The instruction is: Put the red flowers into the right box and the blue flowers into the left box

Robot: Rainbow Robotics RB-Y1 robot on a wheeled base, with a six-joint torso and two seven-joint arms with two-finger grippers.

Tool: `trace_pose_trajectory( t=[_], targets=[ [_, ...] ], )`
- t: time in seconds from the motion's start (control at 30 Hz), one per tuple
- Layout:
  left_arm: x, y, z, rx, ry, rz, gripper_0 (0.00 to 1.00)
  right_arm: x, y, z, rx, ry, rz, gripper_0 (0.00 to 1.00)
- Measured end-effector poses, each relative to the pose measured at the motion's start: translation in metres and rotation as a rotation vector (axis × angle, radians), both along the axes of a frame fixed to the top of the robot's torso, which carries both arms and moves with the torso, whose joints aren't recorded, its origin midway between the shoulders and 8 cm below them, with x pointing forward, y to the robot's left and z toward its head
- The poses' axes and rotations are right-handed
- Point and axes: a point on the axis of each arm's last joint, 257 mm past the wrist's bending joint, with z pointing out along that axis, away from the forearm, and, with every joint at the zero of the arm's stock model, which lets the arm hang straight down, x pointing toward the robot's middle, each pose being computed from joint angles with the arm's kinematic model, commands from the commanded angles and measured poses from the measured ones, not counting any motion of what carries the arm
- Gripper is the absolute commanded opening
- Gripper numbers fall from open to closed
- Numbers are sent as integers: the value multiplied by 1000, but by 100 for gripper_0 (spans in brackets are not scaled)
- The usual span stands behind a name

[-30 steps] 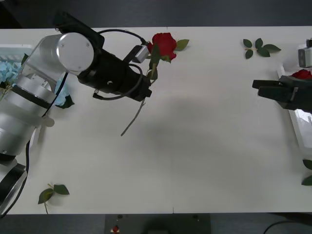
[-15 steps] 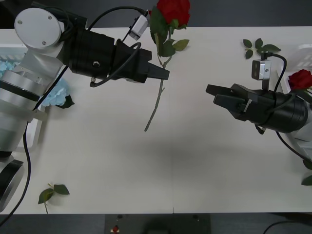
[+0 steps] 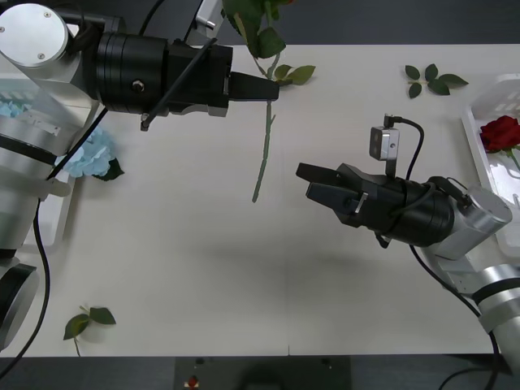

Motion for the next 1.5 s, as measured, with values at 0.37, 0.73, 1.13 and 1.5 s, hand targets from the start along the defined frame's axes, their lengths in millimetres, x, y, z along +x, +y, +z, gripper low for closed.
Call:
trace_pose_trajectory(
  t=[0.37,0.73,1.13,1.5],
  targets=[
    [4,0,10,-47,-13,8,0,-4,41,16,79,-8,29,100],
    [4,0,10,-47,-13,9,0,5,76,39,98,-48,33,89],
    [4,0,10,-47,-13,9,0,12,80,46,107,-47,14,0],
    [6,1,9,-48,-9,13,0,15,81,45,105,-41,3,0]
  ],
)
